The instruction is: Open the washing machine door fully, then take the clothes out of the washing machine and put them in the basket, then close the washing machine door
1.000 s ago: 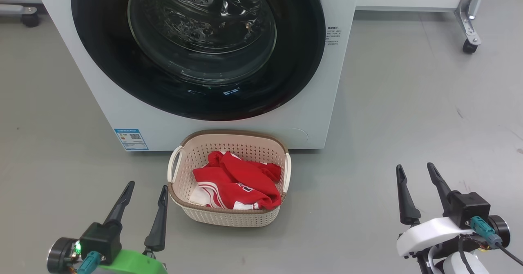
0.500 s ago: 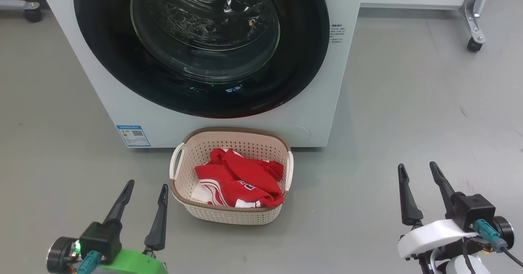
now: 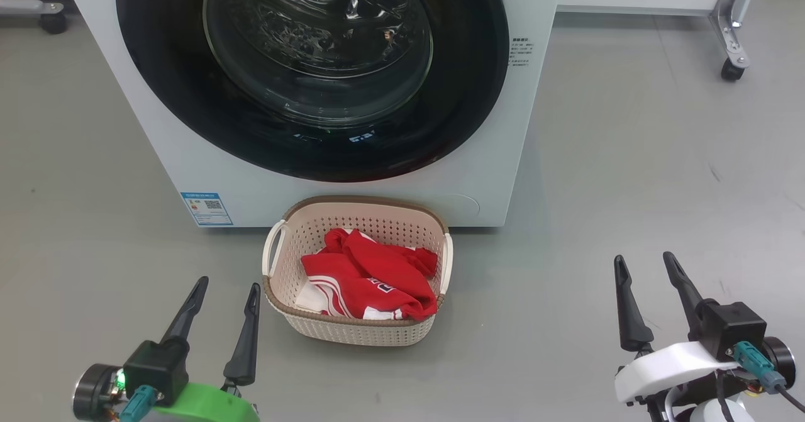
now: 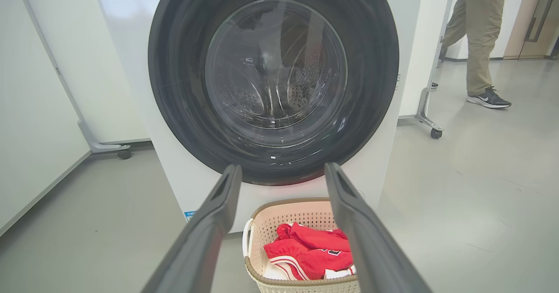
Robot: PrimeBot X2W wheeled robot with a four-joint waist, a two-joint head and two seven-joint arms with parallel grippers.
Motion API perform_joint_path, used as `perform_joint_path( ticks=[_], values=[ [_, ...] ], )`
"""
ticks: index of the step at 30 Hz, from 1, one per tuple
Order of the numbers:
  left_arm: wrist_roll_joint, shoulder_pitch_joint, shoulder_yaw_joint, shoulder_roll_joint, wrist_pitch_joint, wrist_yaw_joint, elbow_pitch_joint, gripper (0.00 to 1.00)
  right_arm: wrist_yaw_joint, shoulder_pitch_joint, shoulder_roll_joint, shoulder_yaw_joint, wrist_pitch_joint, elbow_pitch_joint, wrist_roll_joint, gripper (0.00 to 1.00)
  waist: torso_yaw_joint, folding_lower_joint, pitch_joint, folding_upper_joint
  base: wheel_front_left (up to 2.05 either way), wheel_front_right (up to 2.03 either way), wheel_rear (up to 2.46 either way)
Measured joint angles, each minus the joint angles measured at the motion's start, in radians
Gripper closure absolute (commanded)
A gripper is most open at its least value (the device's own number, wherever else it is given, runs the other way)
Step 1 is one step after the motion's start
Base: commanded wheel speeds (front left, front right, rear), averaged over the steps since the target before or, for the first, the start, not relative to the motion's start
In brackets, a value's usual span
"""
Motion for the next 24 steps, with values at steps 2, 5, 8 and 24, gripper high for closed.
perform_joint_path(
  ticks=[2, 5, 8, 24],
  values=[
    [0.0, 0.0, -0.001, 0.0, 0.0, 0.0, -0.001, 1.0, -0.005, 0.007, 0.0, 0.0, 0.001, -0.006, 0.0, 1.0, 0.0, 0.0, 0.0, 0.0, 0.0, 0.0, 0.0],
    [0.0, 0.007, -0.007, -0.01, 0.0, 0.0, 0.026, 1.0, -0.004, 0.017, 0.01, 0.003, 0.001, 0.018, 0.001, 1.0, 0.0, 0.0, 0.0, 0.0, 0.0, 0.0, 0.0],
    [-0.001, 0.025, -0.018, -0.02, 0.0, 0.0, 0.056, 1.0, -0.004, 0.037, 0.022, 0.008, 0.001, 0.047, 0.002, 1.0, 0.0, 0.0, 0.0, 0.0, 0.0, 0.0, 0.0],
    [-0.203, 0.034, 0.009, -0.035, 0.019, -0.014, 0.057, 1.0, 0.024, 0.044, 0.035, -0.014, 0.022, 0.049, 0.204, 1.0, -0.016, 0.0, -0.002, 0.0, 0.0, 0.0, 0.0]
  ],
)
